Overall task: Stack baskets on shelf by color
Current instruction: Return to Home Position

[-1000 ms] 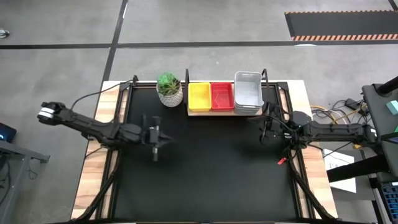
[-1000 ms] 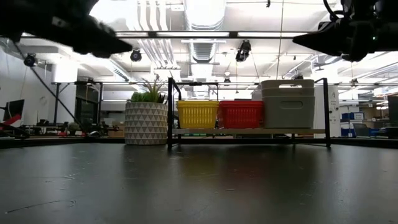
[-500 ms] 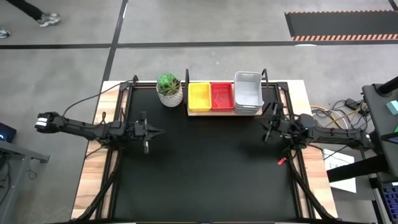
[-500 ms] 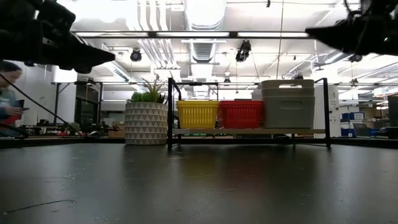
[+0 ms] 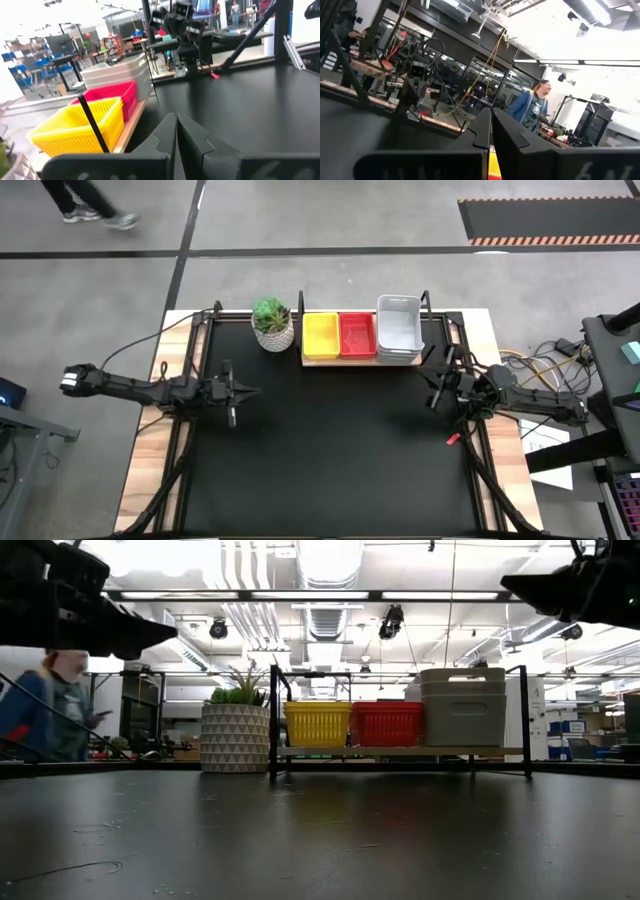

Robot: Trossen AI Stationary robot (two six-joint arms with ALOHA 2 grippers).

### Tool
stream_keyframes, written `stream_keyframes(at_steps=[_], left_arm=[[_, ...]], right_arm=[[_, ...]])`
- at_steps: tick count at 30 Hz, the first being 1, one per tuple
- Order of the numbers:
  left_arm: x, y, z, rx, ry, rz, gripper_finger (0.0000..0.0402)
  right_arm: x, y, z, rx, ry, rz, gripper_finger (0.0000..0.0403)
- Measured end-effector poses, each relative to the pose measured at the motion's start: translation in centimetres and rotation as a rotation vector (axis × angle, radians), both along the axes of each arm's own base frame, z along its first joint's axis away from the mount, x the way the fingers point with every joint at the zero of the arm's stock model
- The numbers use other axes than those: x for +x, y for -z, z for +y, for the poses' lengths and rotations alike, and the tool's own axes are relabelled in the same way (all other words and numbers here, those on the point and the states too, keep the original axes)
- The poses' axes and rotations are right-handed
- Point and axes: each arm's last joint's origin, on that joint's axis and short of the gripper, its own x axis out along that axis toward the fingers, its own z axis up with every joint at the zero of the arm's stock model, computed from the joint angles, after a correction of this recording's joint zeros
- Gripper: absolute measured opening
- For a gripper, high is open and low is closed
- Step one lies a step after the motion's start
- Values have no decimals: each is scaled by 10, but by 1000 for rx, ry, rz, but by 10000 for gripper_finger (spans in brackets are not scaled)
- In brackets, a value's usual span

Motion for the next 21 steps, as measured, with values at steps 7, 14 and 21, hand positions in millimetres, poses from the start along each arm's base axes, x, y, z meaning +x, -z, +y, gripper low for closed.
stream_keyframes(at_steps=[7,14,21], left_arm=[[-2,-3,1,-7,-9,-33,0],[-3,-3,1,-17,-11,-39,0],[-2,-3,1,-19,-12,-34,0]], right_arm=[[0,0,-1,-5,30,0,9],[-1,0,-4,77,129,-20,9],[-1,0,-4,153,107,-38,9]])
